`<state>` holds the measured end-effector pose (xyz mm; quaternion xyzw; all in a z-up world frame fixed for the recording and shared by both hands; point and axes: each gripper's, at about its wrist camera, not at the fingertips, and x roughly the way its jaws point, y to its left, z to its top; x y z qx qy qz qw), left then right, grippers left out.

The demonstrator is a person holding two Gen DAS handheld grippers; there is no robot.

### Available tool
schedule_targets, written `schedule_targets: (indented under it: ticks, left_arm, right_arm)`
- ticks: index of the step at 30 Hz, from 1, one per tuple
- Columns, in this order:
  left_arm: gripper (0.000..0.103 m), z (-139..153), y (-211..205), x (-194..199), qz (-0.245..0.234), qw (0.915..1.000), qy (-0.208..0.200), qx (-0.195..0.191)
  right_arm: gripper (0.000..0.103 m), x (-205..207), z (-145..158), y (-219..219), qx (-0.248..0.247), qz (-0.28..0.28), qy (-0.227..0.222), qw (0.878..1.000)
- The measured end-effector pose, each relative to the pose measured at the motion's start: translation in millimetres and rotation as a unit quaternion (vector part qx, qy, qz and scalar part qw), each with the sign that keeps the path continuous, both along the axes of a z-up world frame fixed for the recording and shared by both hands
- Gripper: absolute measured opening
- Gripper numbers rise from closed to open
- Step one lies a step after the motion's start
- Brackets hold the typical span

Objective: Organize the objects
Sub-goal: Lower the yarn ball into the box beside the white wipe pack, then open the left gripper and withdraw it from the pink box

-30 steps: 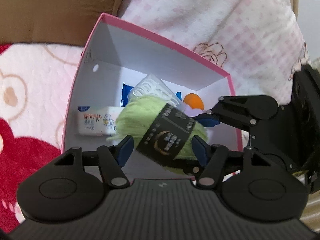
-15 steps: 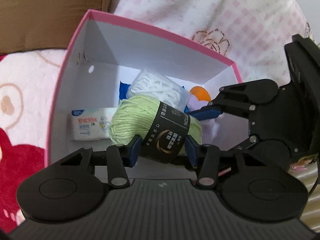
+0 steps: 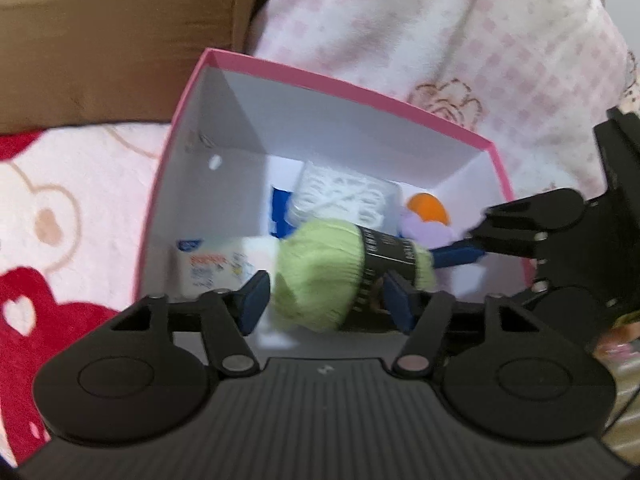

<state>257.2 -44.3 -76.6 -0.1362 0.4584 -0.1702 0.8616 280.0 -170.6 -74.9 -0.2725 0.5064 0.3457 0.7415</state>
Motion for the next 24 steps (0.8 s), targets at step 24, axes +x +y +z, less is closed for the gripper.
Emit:
schedule_targets:
  ticks: [24]
  left_arm:
    - [0.029, -21, -23, -4, -0.034, 0.9993, 0.012, 0.006]
  right_arm:
    - [0.051, -6, -9, -54, 0.107, -0.154, 0.014, 0.982]
